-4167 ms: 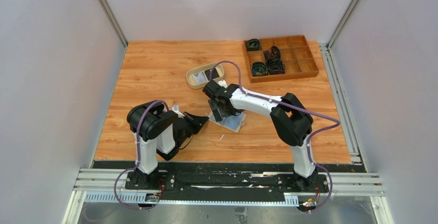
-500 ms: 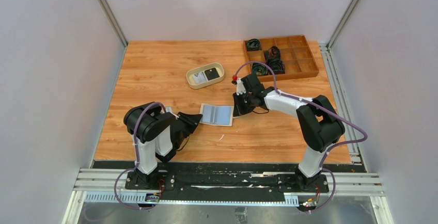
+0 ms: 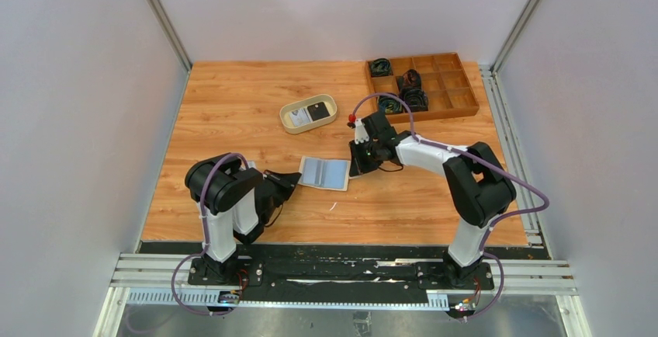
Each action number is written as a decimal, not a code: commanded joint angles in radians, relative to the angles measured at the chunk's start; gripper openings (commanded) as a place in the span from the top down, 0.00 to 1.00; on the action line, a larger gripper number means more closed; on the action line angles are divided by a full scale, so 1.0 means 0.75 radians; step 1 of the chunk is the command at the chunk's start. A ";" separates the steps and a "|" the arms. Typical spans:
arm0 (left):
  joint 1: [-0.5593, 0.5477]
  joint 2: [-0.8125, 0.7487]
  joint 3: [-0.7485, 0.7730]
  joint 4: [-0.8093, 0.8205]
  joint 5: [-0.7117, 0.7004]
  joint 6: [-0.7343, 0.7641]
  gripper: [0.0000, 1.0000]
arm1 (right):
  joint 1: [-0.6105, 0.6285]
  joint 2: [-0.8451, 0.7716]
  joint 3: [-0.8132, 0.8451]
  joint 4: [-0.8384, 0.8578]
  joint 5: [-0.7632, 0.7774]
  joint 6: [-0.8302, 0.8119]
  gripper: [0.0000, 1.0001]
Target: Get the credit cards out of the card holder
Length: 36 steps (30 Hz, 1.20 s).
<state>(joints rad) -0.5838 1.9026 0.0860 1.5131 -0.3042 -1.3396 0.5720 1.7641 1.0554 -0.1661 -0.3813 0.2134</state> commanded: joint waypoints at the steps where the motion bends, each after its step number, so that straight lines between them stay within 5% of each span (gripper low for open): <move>1: 0.012 -0.012 -0.017 0.050 -0.047 0.020 1.00 | -0.018 0.022 0.003 -0.011 -0.008 -0.002 1.00; 4: 0.012 -0.023 -0.017 0.050 -0.033 0.032 1.00 | -0.016 0.022 0.058 -0.059 0.010 -0.016 0.92; 9: 0.012 -0.057 -0.028 0.050 -0.031 0.044 1.00 | 0.008 -0.076 0.201 -0.178 0.166 0.026 0.47; 12: 0.012 -0.092 -0.038 0.048 -0.032 0.051 1.00 | 0.110 -0.117 0.332 -0.286 0.382 0.054 0.35; 23: 0.003 -0.085 -0.054 0.048 -0.098 0.012 1.00 | 0.370 0.397 0.978 -0.715 0.715 0.307 0.33; 36: 0.002 -0.060 -0.042 0.048 -0.086 0.013 1.00 | 0.409 0.629 1.216 -0.799 0.722 0.340 0.30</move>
<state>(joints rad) -0.5819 1.8389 0.0559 1.5101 -0.3382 -1.3392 0.8581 2.2253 1.9099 -0.7193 0.1341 0.4526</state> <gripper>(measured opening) 0.020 0.688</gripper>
